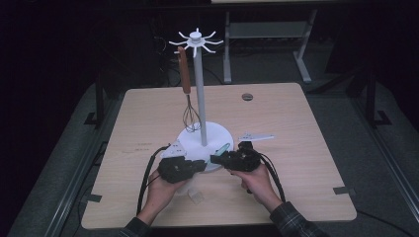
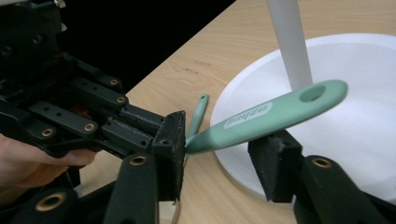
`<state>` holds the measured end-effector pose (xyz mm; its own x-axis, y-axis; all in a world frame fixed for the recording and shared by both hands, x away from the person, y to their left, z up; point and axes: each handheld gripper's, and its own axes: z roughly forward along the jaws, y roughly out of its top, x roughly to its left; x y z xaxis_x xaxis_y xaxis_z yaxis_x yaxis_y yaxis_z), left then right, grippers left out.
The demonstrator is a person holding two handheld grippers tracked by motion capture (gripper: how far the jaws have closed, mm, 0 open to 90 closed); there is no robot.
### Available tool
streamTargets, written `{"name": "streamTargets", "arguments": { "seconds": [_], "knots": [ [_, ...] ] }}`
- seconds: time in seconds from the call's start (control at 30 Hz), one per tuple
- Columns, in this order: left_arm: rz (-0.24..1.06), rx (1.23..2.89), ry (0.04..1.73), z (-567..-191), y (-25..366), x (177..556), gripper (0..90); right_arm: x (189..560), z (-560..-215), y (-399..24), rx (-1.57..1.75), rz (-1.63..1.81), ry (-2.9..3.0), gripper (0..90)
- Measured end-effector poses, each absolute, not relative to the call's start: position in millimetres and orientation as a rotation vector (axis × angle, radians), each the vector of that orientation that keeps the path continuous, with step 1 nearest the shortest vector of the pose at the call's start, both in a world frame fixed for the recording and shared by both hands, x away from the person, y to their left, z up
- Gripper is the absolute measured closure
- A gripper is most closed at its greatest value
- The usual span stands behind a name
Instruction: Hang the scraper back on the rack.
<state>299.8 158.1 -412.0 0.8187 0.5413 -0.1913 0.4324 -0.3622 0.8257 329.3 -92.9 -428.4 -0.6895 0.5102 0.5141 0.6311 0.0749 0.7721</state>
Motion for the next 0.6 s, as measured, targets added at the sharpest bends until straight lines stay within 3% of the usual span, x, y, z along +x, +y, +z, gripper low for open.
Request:
{"name": "streamTargets", "arguments": {
  "seconds": [0.6],
  "knots": [
    [0.154, 1.983, 0.695, -406.7, 154.5, 300.3, 81.1, 331.1, -414.2, -95.2, -1.125, -1.791, -2.158, 76.4]
  ]
}}
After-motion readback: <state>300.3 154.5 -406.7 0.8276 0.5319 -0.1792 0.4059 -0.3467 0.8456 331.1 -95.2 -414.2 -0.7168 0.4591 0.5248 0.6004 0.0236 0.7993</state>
